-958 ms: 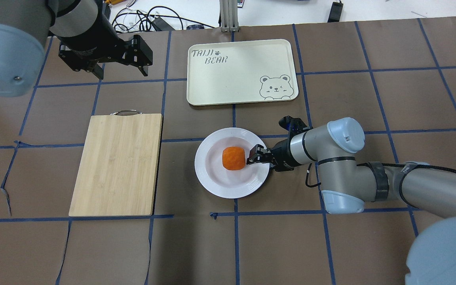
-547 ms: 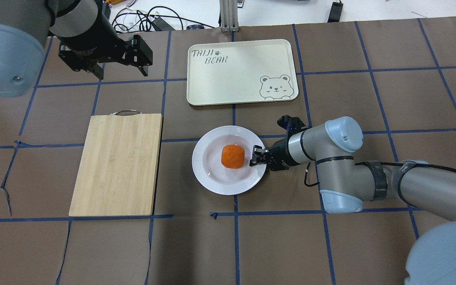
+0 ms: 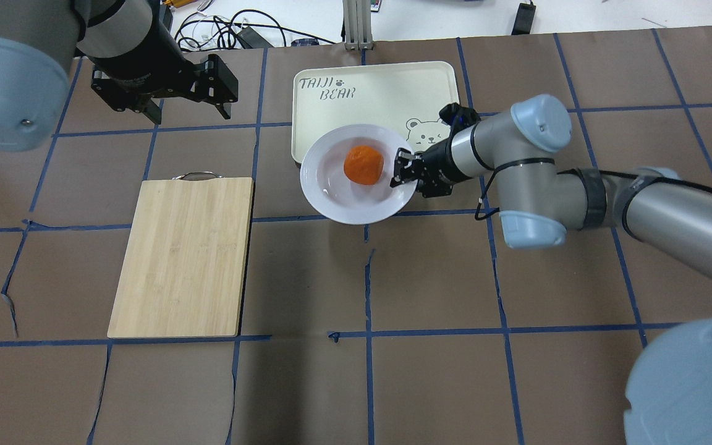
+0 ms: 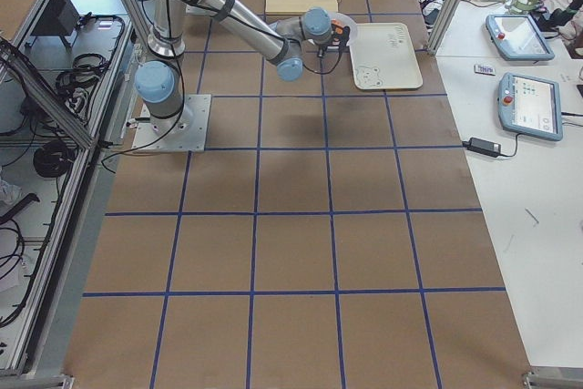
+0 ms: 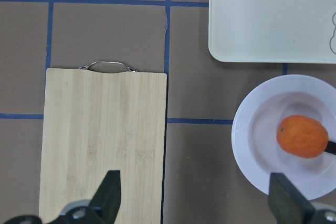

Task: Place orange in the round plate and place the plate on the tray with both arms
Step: 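Slide the plate with the right gripper onto the bear tray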

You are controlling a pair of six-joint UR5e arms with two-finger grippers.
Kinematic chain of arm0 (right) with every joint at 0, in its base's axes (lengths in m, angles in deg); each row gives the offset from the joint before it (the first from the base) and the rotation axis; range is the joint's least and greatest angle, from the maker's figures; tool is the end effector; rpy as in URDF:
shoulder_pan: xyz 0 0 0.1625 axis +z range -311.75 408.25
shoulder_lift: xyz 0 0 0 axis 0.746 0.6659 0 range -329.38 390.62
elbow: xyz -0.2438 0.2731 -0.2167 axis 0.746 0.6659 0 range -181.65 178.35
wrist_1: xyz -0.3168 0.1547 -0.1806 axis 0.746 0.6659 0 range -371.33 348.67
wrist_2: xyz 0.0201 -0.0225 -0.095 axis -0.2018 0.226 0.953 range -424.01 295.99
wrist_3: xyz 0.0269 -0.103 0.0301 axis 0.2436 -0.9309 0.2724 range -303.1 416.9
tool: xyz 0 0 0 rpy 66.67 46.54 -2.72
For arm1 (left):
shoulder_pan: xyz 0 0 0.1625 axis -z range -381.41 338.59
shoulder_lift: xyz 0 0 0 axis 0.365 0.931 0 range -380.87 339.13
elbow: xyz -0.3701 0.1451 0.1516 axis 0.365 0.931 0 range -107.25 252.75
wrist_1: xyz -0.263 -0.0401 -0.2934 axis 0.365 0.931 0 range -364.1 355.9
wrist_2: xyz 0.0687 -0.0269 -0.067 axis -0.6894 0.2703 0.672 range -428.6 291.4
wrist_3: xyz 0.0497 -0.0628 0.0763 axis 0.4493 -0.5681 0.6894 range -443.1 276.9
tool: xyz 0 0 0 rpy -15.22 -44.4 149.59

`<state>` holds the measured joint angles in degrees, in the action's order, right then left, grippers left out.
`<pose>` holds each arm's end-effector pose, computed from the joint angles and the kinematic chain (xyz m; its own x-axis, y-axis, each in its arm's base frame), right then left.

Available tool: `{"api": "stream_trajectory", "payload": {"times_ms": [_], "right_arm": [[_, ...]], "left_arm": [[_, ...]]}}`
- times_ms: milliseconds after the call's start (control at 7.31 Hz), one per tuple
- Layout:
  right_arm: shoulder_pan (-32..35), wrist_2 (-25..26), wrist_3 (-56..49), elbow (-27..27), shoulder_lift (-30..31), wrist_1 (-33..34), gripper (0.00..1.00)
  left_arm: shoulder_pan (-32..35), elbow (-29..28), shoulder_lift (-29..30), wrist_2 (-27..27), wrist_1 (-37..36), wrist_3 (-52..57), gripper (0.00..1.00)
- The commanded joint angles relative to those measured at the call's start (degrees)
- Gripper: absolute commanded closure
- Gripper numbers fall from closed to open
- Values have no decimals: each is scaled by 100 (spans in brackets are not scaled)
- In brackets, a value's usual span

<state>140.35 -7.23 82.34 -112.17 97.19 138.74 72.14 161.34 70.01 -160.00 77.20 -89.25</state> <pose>0.2144 -0.5517 0.2328 -0.7651 0.2473 -0.5945 0.3249 0.9454 -0.0247 -0.1610 -0.4865 0.4981 -0.9988 -0.0479 -0.0069 -0.0461 0.9857 -0.1620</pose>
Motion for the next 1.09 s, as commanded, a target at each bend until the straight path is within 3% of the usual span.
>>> {"api": "stream_trajectory", "payload": {"times_ms": [0,274,547,684,821,958], "right_arm": [[-52,350,258,1605,-1035,-443,100],[-69,553,399,2829,-1934,-539,99],[-78,553,418,3098,-2069,-724,94],[-87,596,409,3089,-2087,-724,70],[-104,736,409,3107,-2113,-724,33],[-218,781,418,3194,-2105,-742,20]], "left_arm": [[6,0,0,0,0,0,0],[6,0,0,0,0,0,0],[-3,9,0,0,0,0,0],[-3,0,0,0,9,0,0],[6,0,-9,0,9,0,0],[6,0,-9,0,9,0,0]]}}
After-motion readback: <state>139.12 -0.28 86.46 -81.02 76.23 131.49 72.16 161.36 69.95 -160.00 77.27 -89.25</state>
